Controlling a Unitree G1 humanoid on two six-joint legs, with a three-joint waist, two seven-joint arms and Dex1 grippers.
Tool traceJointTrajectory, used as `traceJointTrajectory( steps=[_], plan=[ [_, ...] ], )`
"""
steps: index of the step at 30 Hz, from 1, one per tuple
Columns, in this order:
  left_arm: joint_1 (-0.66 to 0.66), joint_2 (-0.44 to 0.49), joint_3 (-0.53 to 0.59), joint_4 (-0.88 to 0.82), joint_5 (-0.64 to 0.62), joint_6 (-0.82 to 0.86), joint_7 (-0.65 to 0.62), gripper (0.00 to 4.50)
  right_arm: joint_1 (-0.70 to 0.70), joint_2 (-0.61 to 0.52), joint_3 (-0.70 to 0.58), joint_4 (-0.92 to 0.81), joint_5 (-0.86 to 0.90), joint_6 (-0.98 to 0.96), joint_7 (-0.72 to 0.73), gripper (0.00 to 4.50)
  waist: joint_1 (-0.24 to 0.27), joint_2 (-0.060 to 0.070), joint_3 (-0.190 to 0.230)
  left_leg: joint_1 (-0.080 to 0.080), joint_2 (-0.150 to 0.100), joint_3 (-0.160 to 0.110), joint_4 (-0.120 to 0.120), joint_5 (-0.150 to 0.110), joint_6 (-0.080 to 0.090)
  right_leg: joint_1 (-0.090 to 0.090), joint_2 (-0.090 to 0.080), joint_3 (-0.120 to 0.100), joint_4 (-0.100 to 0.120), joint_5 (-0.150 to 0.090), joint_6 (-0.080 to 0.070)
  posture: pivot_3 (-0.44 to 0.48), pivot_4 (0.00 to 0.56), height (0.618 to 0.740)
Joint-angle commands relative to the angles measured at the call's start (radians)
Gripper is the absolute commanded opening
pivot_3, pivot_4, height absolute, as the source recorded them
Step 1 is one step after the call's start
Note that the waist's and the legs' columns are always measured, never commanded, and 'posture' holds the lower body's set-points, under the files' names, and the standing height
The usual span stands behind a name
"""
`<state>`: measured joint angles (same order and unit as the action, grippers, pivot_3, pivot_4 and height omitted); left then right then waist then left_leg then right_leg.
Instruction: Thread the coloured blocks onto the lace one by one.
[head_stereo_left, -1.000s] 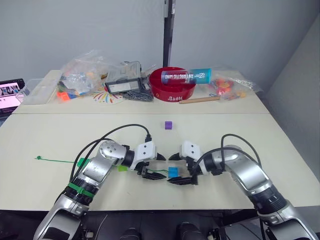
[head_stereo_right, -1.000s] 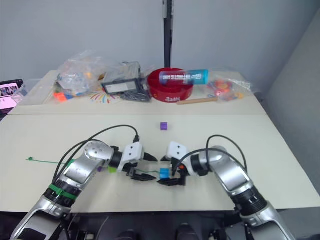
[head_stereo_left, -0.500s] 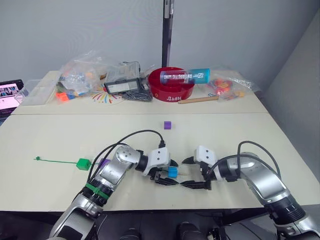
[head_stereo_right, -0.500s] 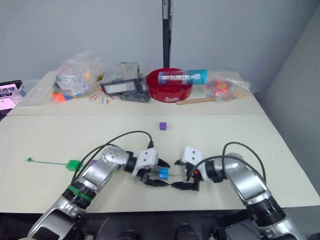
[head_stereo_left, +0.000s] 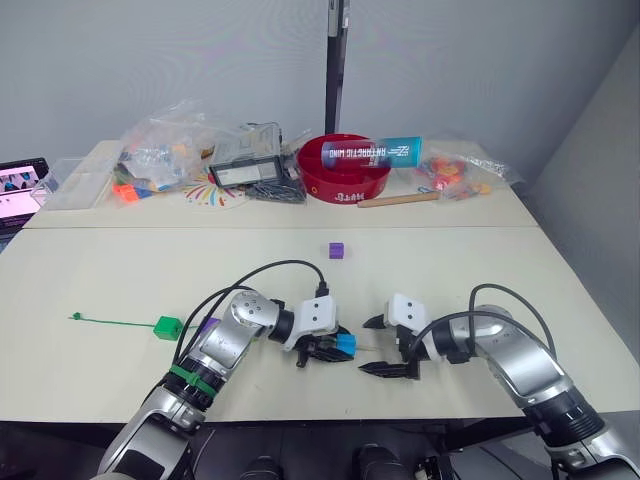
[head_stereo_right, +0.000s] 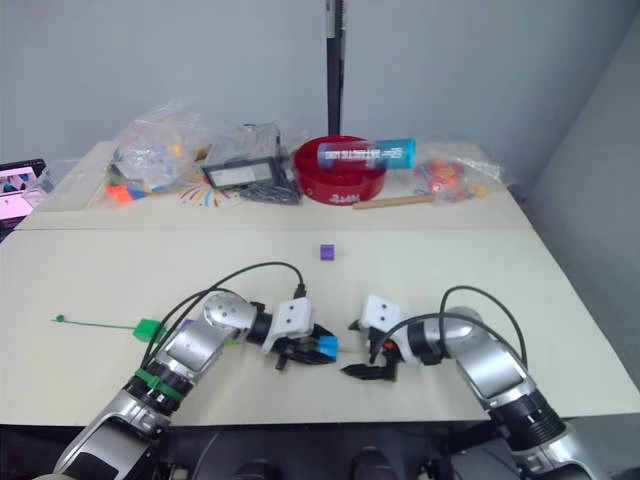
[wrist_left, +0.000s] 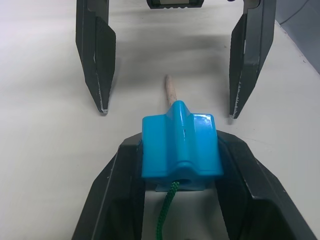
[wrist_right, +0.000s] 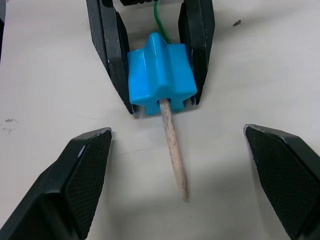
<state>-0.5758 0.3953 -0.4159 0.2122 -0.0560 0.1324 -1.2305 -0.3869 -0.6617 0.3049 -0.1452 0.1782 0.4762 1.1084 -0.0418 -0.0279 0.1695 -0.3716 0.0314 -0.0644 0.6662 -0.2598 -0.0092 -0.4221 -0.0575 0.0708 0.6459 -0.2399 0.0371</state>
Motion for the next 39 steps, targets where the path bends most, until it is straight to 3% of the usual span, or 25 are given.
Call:
traceJointTrajectory(
  steps=[1,12,17,24,30,35,39],
  plan=[
    [-0.014,0.0,-0.001,-0.011,0.001,-0.014,-0.006,1.39,-0.017,0.009,0.004,0.001,-0.008,-0.027,-0.004,3.67,0.0,0.0,0.0,0.0,0.0,0.0,0.0,0.0,0.0,0.0,0.0,0.0,0.0,0.0,0.0,0.0,0.15,0.731],
    [-0.013,0.01,0.002,-0.018,-0.001,-0.014,-0.017,1.39,-0.032,0.014,0.022,0.039,-0.029,-0.059,0.002,0.0,-0.001,0.0,0.0,0.0,0.0,0.0,0.0,0.0,0.0,0.0,0.0,0.0,0.0,0.0,0.0,0.0,0.15,0.731],
    [-0.014,0.038,0.014,-0.023,-0.001,-0.015,-0.024,1.39,-0.034,0.014,0.028,0.042,-0.03,-0.079,0.01,0.0,-0.002,0.0,0.0,0.001,0.0,0.0,0.0,0.0,0.0,0.0,0.0,0.0,0.0,0.0,0.0,0.0,0.15,0.731],
    [0.009,0.162,0.066,-0.051,-0.03,0.004,-0.068,1.39,-0.052,0.013,0.034,0.042,-0.039,-0.09,0.017,0.0,-0.006,0.0,0.0,0.001,0.0,0.0,0.0,0.0,0.0,0.0,0.0,0.0,0.001,0.0,0.0,0.0,0.15,0.731],
    [0.08,0.381,0.151,0.065,-0.029,-0.095,-0.135,1.39,-0.08,0.016,0.03,0.048,-0.044,-0.092,0.022,0.0,-0.014,0.001,0.0,0.002,0.001,0.0,0.0,0.0,0.0,0.0,0.001,0.0,0.001,0.0,0.0,0.0,0.15,0.731],
    [0.124,0.474,0.206,0.214,-0.029,-0.212,-0.176,1.39,-0.082,0.021,0.033,0.045,-0.046,-0.093,0.024,0.0,-0.008,0.003,-0.001,0.004,0.001,0.001,-0.001,0.0,0.0,0.001,0.001,0.0,0.002,0.0,-0.001,0.0,0.15,0.731],
    [0.131,0.478,0.22,0.247,-0.033,-0.252,-0.185,1.39,-0.085,0.025,0.034,0.054,-0.049,-0.098,0.028,0.0,-0.011,0.004,-0.001,0.004,0.002,0.002,-0.001,0.0,0.0,0.0,0.001,0.0,0.002,0.0,-0.001,0.0,0.15,0.731]
  ],
)
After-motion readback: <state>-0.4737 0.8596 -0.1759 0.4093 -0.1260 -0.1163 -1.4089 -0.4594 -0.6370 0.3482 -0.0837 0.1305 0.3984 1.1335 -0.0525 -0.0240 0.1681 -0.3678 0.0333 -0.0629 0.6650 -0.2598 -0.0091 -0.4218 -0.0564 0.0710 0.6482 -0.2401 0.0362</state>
